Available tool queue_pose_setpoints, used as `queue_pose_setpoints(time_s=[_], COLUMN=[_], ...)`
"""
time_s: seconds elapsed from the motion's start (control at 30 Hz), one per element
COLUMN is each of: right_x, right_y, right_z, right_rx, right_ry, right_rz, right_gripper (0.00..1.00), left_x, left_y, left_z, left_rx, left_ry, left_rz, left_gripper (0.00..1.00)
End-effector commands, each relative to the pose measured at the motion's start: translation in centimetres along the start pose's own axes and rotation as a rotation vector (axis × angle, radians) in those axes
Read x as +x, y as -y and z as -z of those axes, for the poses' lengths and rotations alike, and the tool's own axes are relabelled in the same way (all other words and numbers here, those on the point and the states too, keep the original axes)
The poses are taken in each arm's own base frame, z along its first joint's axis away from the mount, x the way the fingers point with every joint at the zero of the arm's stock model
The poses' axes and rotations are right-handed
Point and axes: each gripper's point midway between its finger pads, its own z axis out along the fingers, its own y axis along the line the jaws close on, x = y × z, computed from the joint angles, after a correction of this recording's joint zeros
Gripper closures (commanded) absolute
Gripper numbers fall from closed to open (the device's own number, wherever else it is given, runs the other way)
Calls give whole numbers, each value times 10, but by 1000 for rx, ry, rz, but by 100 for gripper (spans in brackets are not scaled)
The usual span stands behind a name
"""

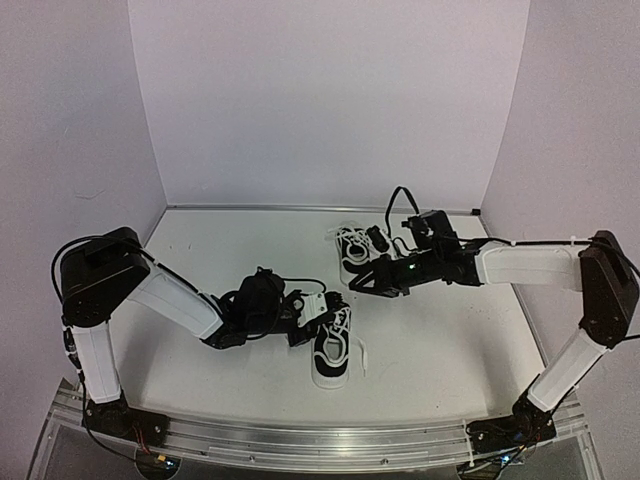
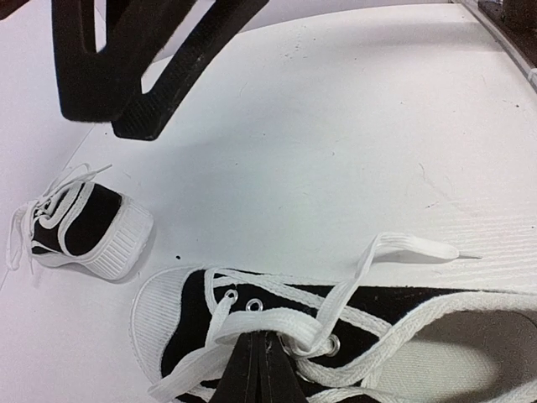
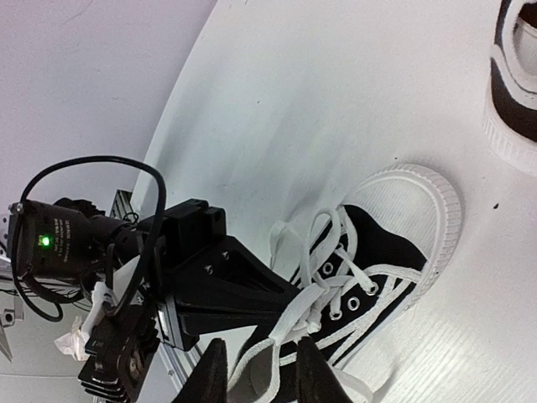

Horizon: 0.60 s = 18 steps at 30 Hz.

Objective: Tie the shoes

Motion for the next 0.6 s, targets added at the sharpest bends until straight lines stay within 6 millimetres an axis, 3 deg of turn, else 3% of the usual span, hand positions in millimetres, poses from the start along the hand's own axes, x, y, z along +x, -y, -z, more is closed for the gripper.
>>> queue_pose_setpoints(time_s=[0.0,0.57], right_x=[14,38], right_y=[25,25], right_z=[-15,-41], right_rx=[82,-38], right_ry=[-68,-147], right_rz=[-39,-77], right_gripper=[84,85], left_x=[-3,-5], left_y=[-3,-3], left_z=[0,-1], left_rx=[-9,-6], left_ry=[22,29], left_rz=[-7,-23], left_gripper=[100,100])
